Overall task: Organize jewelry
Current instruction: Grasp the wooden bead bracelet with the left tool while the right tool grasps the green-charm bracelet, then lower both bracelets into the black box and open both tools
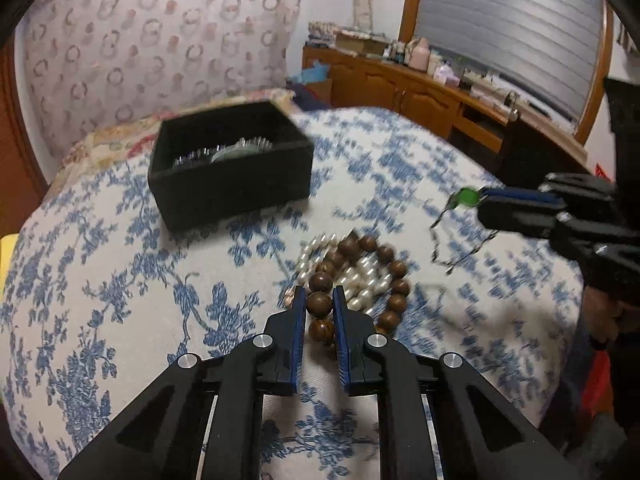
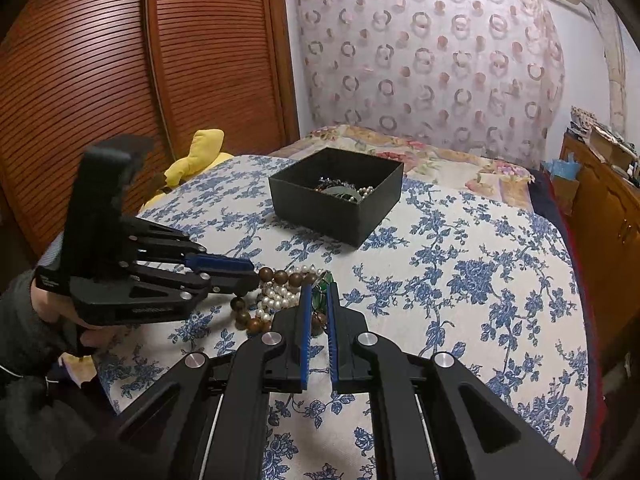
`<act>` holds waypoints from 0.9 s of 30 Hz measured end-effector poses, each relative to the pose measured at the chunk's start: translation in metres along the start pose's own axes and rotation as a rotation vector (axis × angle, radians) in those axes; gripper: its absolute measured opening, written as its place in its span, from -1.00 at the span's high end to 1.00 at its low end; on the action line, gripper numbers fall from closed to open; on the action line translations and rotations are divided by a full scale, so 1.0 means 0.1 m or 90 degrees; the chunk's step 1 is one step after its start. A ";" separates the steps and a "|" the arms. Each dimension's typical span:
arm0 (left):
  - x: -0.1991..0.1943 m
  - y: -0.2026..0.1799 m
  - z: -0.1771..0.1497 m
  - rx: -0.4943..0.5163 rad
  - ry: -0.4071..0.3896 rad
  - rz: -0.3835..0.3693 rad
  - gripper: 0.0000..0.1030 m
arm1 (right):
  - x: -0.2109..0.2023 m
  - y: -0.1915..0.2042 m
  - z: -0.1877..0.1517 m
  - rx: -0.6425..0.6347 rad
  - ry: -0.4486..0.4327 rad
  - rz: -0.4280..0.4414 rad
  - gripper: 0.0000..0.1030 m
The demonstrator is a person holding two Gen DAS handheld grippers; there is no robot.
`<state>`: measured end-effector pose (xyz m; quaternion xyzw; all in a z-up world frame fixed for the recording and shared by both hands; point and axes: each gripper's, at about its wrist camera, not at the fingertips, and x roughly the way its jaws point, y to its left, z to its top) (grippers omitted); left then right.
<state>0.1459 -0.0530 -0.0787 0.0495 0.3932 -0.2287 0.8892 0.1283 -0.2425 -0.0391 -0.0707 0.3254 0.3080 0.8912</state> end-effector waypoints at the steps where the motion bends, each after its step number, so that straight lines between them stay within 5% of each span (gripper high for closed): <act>1: -0.05 -0.02 0.02 0.001 -0.009 -0.002 0.76 | -0.02 0.00 0.01 -0.001 -0.002 -0.001 0.83; 8: -0.38 -0.08 0.23 0.000 -0.076 -0.030 0.76 | -0.08 0.01 0.12 -0.009 -0.015 -0.005 0.83; 27: -0.78 0.03 0.89 0.016 -0.170 0.026 0.76 | -0.17 -0.01 0.58 -0.028 -0.070 -0.018 0.83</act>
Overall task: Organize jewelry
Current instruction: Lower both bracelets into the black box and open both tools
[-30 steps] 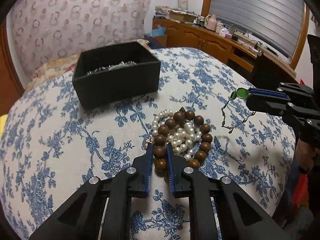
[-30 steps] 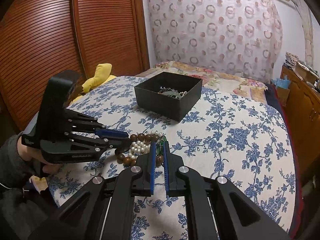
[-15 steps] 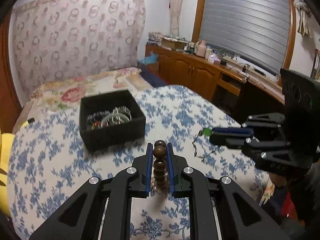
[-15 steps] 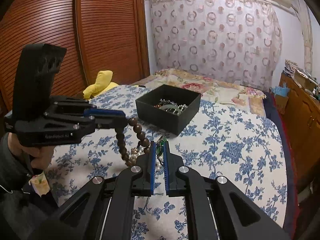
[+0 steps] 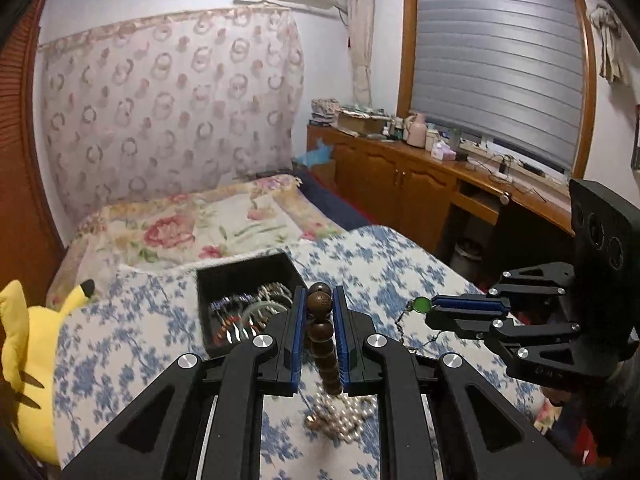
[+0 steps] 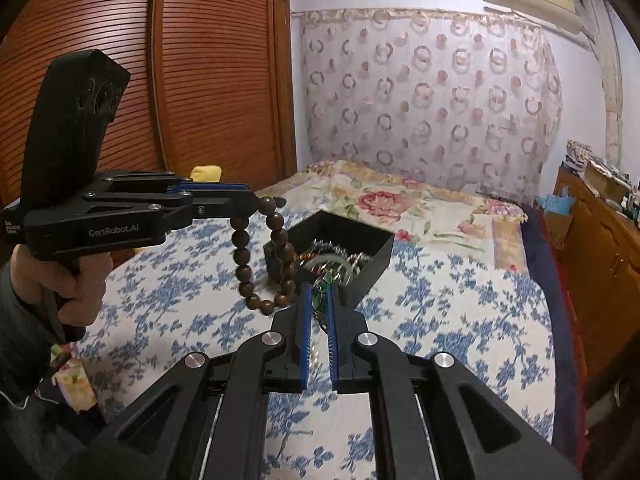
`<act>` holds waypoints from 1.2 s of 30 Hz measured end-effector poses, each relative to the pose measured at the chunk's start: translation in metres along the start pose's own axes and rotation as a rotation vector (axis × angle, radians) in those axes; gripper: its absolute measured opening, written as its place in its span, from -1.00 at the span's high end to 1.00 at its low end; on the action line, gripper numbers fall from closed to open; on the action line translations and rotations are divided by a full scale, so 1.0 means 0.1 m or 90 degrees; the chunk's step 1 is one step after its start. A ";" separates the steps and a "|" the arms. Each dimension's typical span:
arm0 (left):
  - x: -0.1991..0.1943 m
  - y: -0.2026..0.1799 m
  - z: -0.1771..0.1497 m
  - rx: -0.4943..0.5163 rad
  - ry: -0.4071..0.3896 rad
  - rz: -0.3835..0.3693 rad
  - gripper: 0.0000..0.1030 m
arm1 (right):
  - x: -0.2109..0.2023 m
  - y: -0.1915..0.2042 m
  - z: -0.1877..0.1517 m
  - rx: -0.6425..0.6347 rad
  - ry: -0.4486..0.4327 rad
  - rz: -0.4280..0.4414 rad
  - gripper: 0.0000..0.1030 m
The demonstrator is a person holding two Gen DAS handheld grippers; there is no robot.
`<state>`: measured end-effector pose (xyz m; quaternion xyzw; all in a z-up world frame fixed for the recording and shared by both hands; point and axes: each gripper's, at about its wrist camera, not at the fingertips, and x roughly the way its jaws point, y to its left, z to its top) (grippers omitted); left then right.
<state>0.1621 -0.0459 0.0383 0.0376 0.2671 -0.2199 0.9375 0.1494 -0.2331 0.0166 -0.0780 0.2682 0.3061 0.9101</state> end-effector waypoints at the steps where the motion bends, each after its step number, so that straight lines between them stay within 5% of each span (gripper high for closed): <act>1: 0.00 0.02 0.03 -0.001 -0.002 0.003 0.76 | 0.01 -0.01 0.04 0.000 -0.004 -0.001 0.84; 21: 0.51 0.42 0.36 -0.027 0.006 0.051 0.76 | 0.59 -0.24 0.64 0.005 -0.020 -0.009 0.83; 36: 1.06 0.81 0.02 -0.083 0.073 0.078 0.75 | 1.13 -0.20 0.69 -0.019 0.022 -0.008 0.83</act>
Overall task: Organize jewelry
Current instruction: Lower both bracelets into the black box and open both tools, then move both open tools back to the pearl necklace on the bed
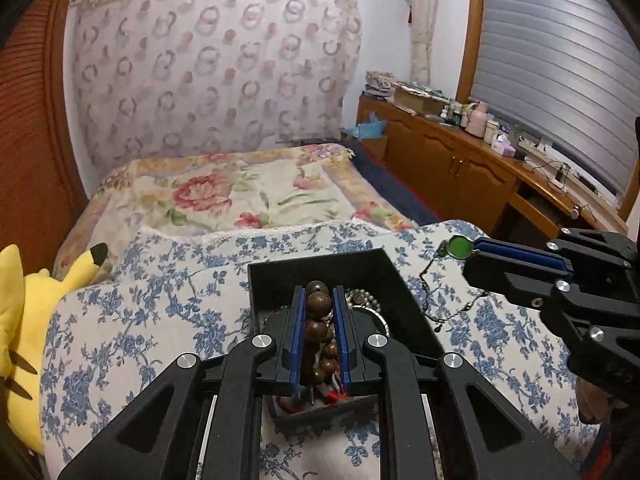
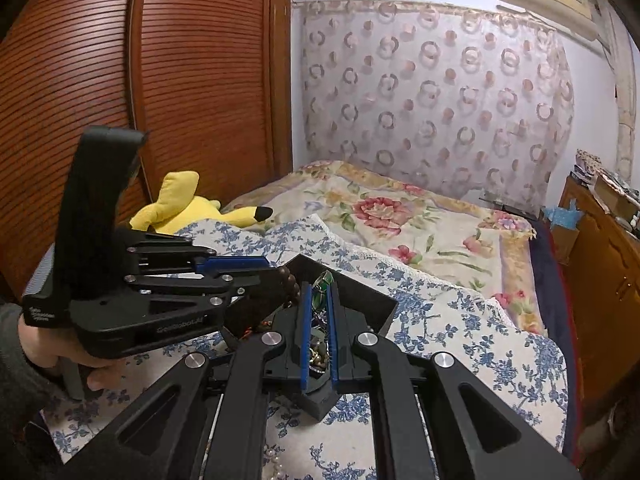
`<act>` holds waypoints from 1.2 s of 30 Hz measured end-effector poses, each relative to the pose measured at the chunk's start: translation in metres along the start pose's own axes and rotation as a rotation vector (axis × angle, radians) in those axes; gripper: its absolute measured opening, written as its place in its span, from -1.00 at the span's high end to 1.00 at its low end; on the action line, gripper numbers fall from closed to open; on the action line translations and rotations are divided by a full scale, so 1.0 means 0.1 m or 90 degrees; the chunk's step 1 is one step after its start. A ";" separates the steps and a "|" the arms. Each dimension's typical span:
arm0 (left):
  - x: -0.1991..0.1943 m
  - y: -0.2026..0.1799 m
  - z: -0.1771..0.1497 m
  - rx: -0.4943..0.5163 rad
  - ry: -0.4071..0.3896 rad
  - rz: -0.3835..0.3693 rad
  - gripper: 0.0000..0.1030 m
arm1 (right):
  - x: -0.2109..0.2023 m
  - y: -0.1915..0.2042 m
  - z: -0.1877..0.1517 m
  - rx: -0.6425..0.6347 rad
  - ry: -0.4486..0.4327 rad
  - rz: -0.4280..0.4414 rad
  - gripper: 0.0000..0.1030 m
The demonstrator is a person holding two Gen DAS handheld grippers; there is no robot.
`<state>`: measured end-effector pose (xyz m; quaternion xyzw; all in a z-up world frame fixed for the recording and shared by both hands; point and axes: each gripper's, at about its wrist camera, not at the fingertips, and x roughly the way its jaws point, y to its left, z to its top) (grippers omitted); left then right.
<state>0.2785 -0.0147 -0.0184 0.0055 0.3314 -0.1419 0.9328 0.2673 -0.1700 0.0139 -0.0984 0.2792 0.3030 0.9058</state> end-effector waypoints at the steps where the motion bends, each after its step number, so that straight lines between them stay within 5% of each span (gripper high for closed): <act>1: -0.01 0.01 -0.01 -0.001 -0.001 0.001 0.68 | 0.04 0.01 -0.01 0.002 0.004 0.002 0.83; 16: -0.44 0.14 -0.45 0.021 -0.026 0.040 -0.37 | 0.41 -0.04 -0.14 0.038 0.042 0.005 0.83; 24: -0.54 0.15 -0.57 0.018 -0.028 0.033 -0.74 | 0.43 -0.02 -0.14 0.037 0.044 -0.001 0.82; 28: -0.59 0.16 -0.65 0.014 -0.026 0.022 -0.86 | 0.36 0.01 -0.14 0.027 0.038 -0.006 0.44; 36: -0.56 0.09 -0.87 0.031 0.002 0.012 -0.86 | -0.05 0.16 -0.40 0.008 0.028 0.017 0.44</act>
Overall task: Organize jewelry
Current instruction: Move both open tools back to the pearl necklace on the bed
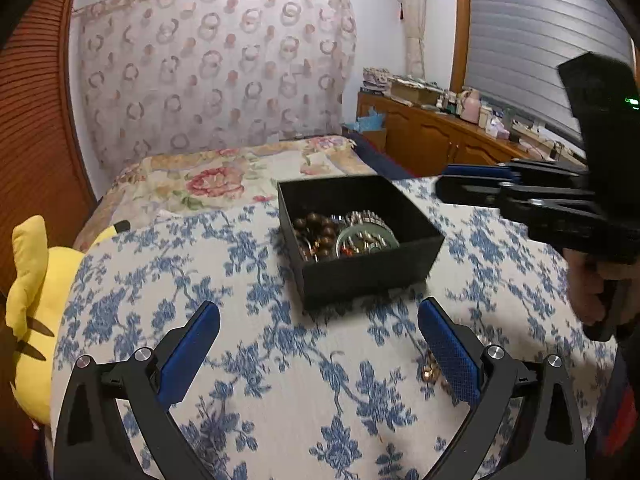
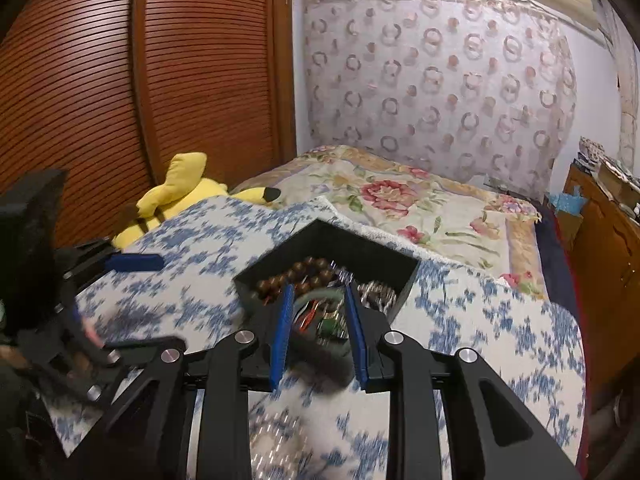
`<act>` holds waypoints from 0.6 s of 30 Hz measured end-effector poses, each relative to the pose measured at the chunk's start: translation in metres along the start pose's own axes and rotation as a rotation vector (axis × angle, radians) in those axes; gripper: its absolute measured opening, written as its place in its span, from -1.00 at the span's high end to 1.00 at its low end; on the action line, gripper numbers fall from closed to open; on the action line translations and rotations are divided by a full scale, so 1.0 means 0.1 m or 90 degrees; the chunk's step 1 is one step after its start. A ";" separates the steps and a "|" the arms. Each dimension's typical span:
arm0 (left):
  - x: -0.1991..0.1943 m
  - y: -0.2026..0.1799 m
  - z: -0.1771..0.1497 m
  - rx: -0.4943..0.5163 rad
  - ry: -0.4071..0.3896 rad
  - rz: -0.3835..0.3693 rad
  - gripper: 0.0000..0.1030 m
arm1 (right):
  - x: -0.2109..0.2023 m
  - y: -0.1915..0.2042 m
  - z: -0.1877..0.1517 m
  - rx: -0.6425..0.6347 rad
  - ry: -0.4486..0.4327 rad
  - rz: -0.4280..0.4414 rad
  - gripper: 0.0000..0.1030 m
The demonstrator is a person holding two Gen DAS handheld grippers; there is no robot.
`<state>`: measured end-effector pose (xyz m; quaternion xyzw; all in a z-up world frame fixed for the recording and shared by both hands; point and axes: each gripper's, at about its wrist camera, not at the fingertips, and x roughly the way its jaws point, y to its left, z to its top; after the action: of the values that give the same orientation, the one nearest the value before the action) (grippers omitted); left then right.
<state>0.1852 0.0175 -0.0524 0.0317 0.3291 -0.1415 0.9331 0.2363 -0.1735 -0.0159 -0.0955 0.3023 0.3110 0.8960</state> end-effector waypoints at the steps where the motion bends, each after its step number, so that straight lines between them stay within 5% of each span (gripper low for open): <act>1: 0.00 0.00 -0.02 0.001 0.003 -0.001 -0.86 | -0.03 0.01 -0.05 0.003 0.003 0.004 0.44; 18: 0.01 -0.18 -0.27 0.015 0.042 -0.029 -0.86 | -0.05 0.13 -0.86 0.011 0.132 0.033 0.44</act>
<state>0.1640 0.0039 -0.0737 0.0397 0.3590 -0.1656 0.9177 0.1841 -0.1968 -0.0810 -0.1119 0.3985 0.3202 0.8522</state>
